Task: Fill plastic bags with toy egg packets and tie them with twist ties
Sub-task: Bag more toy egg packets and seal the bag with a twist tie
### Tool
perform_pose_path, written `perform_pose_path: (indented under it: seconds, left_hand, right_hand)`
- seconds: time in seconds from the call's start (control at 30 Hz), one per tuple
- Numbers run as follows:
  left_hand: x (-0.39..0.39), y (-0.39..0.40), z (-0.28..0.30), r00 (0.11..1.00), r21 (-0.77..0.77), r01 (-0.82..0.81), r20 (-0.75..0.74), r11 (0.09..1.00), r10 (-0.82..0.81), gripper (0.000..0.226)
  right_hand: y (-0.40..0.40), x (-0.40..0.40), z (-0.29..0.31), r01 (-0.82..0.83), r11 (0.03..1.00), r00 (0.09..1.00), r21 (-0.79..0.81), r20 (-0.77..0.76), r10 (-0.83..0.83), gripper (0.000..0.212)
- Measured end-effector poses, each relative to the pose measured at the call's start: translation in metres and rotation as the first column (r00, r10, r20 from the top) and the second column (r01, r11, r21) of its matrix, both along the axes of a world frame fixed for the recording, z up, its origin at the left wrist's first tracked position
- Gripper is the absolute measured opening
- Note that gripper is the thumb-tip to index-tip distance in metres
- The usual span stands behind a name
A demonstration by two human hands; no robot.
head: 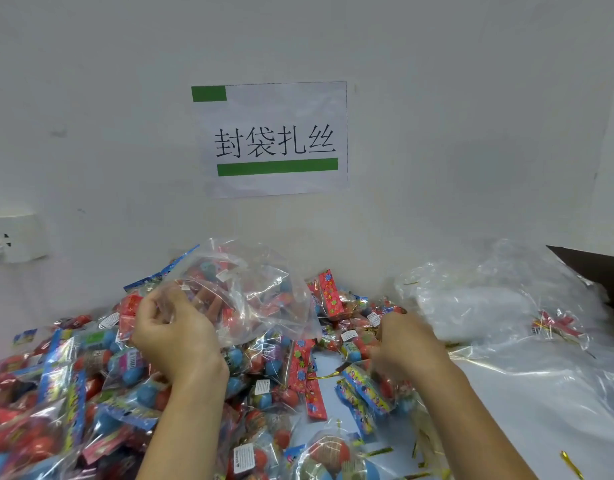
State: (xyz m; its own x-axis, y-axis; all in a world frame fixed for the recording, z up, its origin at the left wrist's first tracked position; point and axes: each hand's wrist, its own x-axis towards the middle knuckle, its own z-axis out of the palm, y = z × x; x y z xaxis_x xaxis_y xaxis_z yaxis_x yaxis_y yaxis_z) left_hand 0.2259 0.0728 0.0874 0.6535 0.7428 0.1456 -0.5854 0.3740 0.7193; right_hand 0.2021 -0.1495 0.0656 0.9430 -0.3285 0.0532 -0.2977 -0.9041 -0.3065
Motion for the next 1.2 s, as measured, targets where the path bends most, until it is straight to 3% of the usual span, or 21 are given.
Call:
perform_pose_path:
  seconds: [0.1, 0.2, 0.33, 0.5, 0.67, 0.77, 0.87, 0.93, 1.03, 1.2]
  left_hand:
    - [-0.001, -0.002, 0.001, 1.0, 0.021, -0.004, -0.012, 1.0, 0.004, 0.015]
    - [-0.003, -0.003, 0.003, 0.999, 0.045, -0.011, -0.035, 0.999, 0.013, 0.017]
    - [-0.006, -0.007, 0.006, 0.999, 0.084, -0.022, -0.042, 0.996, 0.025, 0.021]
    - [-0.009, -0.01, 0.008, 0.999, 0.094, -0.032, -0.032, 0.995, 0.035, 0.011]
    - [-0.008, -0.009, 0.006, 1.0, 0.097, 0.01, -0.011, 0.995, -0.009, 0.013]
    - [-0.007, -0.009, 0.005, 0.999, 0.095, 0.043, -0.005, 0.995, -0.043, 0.015]
    - [-0.009, -0.011, 0.006, 0.996, 0.081, 0.081, 0.019, 0.993, -0.083, 0.024]
    - [-0.009, -0.011, 0.006, 0.997, 0.1, 0.081, 0.006, 0.992, -0.082, 0.026]
    - [-0.006, -0.01, 0.004, 0.996, 0.157, 0.086, -0.036, 0.984, -0.081, 0.025]
    - [-0.007, -0.011, 0.005, 0.994, 0.174, 0.093, -0.069, 0.98, -0.083, 0.031]
  right_hand:
    - [0.019, -0.005, -0.001, -0.024, 0.998, 0.989, -0.054, -0.15, 0.016, 0.034]
    - [0.037, -0.002, -0.012, 0.005, 0.993, 0.939, -0.122, -0.341, -0.047, 0.077]
    - [0.046, 0.005, -0.026, 0.131, 0.976, 0.903, -0.173, -0.386, -0.189, 0.104]
    - [0.039, 0.013, -0.036, 0.224, 0.967, 0.927, -0.124, -0.28, -0.251, 0.076]
    - [0.015, 0.005, -0.027, 0.079, 0.997, 0.982, -0.013, -0.172, -0.08, 0.04]
    - [0.002, 0.0, -0.014, 0.017, 1.0, 0.99, 0.012, -0.139, -0.016, 0.04]
    - [-0.011, 0.002, -0.01, -0.058, 0.992, 0.99, 0.111, -0.12, 0.071, 0.055]
    - [-0.023, 0.003, -0.011, -0.098, 0.914, 0.99, 0.393, -0.054, 0.129, 0.067]
    - [-0.035, -0.001, -0.014, -0.096, 0.634, 0.988, 0.767, -0.004, 0.155, 0.058]
    - [-0.051, -0.007, -0.027, -0.013, 0.603, 0.989, 0.798, -0.078, 0.124, 0.047]
